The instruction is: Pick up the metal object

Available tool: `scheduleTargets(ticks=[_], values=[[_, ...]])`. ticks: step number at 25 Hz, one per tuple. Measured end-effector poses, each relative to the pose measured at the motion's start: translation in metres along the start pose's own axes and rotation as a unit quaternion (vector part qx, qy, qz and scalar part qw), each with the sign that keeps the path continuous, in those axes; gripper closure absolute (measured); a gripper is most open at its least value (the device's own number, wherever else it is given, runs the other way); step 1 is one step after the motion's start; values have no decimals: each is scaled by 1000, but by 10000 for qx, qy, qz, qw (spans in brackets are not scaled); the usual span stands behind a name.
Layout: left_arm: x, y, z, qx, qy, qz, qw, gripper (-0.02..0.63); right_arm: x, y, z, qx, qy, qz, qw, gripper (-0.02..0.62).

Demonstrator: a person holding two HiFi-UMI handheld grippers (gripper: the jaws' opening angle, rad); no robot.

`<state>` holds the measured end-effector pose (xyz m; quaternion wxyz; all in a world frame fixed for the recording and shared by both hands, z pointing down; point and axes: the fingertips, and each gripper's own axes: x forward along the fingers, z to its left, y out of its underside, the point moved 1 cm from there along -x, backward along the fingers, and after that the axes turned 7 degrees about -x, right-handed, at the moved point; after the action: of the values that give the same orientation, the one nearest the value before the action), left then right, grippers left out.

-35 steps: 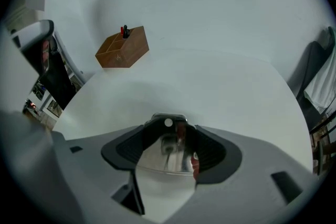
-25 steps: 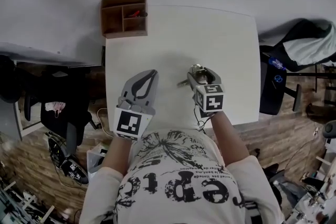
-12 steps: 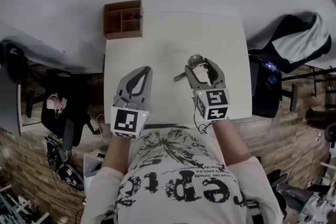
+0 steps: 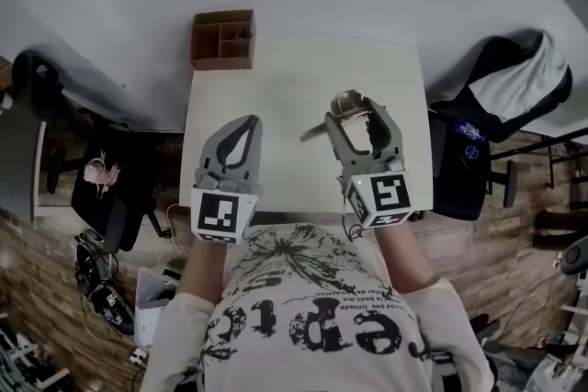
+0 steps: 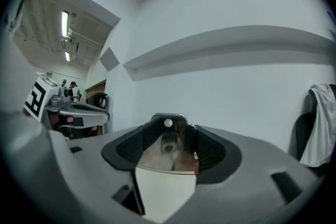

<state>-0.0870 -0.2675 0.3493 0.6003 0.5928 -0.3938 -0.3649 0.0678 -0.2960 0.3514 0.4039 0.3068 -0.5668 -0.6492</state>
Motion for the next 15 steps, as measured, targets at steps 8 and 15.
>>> scheduleTargets(ticks=[8, 15], values=[[-4, -13, 4, -97, -109, -216, 9997, 595, -6, -15, 4, -373, 47, -283, 9989, 318], [-7, -25, -7, -165, -149, -165, 9996, 595, -8, -14, 4, -351, 1, -305, 9989, 318]])
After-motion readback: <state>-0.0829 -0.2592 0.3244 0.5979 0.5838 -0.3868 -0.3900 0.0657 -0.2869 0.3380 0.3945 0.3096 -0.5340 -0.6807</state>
